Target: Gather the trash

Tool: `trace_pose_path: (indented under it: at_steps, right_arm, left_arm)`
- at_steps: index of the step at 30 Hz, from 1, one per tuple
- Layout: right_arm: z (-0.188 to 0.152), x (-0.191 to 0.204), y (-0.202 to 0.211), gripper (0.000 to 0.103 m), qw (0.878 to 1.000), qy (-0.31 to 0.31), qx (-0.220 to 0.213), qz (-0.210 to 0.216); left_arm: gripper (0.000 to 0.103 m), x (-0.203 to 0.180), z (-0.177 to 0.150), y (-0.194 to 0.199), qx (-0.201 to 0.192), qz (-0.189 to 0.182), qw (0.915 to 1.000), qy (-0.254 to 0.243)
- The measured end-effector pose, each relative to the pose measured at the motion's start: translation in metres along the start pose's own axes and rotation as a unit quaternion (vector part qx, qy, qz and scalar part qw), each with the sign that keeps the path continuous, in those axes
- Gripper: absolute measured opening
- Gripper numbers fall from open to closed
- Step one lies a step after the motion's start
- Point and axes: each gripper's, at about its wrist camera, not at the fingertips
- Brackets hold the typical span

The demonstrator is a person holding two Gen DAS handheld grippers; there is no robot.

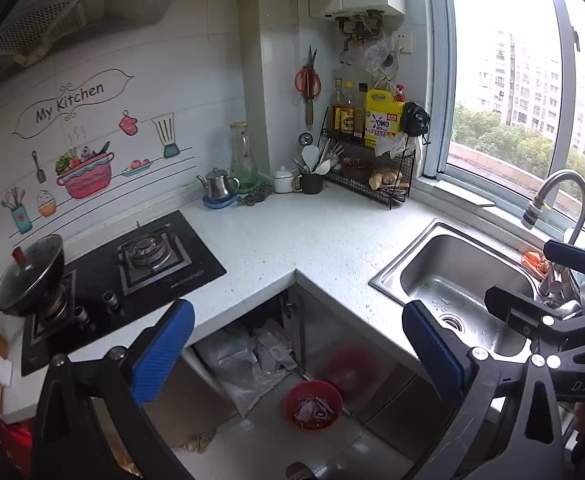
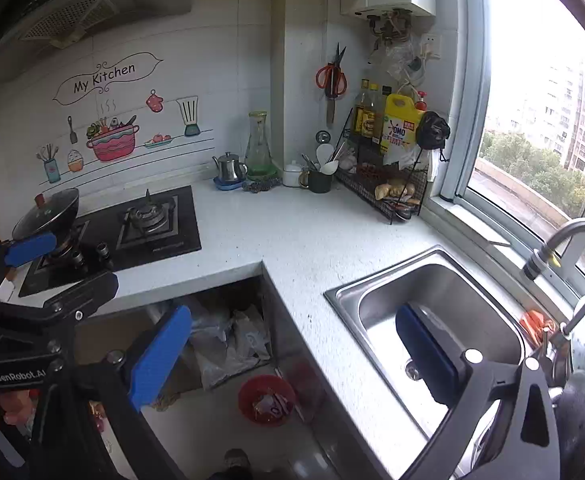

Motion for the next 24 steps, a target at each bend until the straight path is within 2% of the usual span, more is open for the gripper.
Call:
trace_pose_path:
  at_steps: [10, 24]
  right_arm:
    - [-0.046, 0.011, 0.031, 0.102, 1.000, -0.003, 0.013, -0.002]
    - [-0.066, 0.036, 0.048, 0.102, 1.000, -0.007, 0.009, -0.008]
  left_arm:
    - [0.103, -0.019, -0.051, 0.049, 0.003, 0.018, 0.9998, 0.011]
    - [0.103, -0.017, -0.072, 0.071, 0.001, 0.025, 0.9996, 0.013]
Point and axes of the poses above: each gripper's, at about its wrist camera, not at the fingertips, and y roughly against the way its jaws point, x to its left, z to its top, and after that the axes turned 12 degrees about x, right-handed
